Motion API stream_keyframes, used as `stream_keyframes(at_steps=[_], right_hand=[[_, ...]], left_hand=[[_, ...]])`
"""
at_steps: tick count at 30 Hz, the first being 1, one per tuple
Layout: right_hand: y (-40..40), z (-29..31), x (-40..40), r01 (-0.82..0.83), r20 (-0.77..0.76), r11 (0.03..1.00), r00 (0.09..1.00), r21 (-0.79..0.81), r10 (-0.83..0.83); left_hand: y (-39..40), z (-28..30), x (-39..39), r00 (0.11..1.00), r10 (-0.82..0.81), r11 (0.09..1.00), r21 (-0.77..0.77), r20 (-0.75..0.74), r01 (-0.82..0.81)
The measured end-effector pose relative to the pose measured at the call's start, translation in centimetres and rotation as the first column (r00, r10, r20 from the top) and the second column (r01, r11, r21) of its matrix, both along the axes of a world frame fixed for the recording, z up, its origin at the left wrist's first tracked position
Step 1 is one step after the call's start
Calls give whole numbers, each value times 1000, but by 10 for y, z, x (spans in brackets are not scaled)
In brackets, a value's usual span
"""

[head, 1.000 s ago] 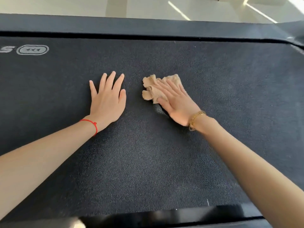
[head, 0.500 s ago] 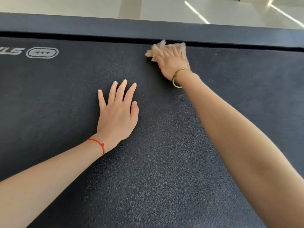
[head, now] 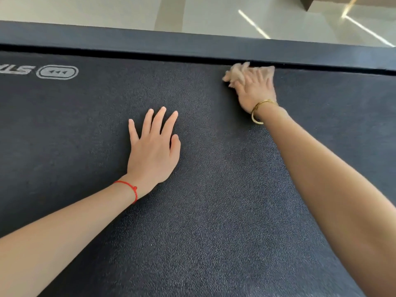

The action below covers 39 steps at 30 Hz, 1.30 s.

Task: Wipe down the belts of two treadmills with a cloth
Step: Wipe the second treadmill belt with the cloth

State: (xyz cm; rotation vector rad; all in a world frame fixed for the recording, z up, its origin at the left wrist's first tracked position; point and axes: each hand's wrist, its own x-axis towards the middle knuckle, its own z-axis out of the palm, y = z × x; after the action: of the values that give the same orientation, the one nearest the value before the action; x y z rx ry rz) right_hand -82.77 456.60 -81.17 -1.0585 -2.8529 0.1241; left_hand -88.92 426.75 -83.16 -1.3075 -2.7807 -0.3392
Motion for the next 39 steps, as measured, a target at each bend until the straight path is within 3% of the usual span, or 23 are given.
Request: stream_keyframes(at_steps=[5, 7, 10, 14, 16, 20, 23, 27, 30, 32, 39], right_hand=[[-94, 0, 38, -409, -37, 912, 912, -18, 409], [-103, -2, 69, -469, -65, 880, 883, -73, 465], [-69, 0, 105, -360, -75, 932, 931, -37, 356], [-58, 2, 126, -5, -24, 996, 1000, -94, 2], [-92, 1, 133, -56, -13, 995, 998, -87, 55], [-177, 5, 170, -359, -69, 930, 933, -79, 354], [-236, 4, 207, -428, -52, 897, 904, -113, 424], [-219, 5, 236, -370, -69, 921, 929, -121, 364], [-179, 9, 245, -51, -33, 986, 998, -161, 46], [-179, 9, 246, 56, 23, 981, 998, -183, -53], [-305, 9, 254, -228, 2, 957, 973, -178, 232]], left_hand=[[-1, -1, -2, 1000, -9, 1000, 26, 11, 8], [-3, -1, -3, 1000, -19, 999, 38, 21, 18], [-4, 0, -3, 999, -21, 999, 50, 41, 19], [-1, 2, 0, 998, -9, 998, 57, 64, 6], [-1, 2, 1, 997, -8, 998, 62, 72, 4], [-1, 5, 3, 997, -10, 995, 97, 77, 3], [-3, 7, 6, 998, -49, 992, 115, 47, 43], [-12, 8, 18, 993, -72, 994, 92, 98, 63], [-26, 7, 37, 989, -107, 993, 62, 106, 100], [-33, 6, 48, 987, -131, 990, 53, 92, 127], [-41, 6, 72, 977, -196, 979, 66, 83, 191]])
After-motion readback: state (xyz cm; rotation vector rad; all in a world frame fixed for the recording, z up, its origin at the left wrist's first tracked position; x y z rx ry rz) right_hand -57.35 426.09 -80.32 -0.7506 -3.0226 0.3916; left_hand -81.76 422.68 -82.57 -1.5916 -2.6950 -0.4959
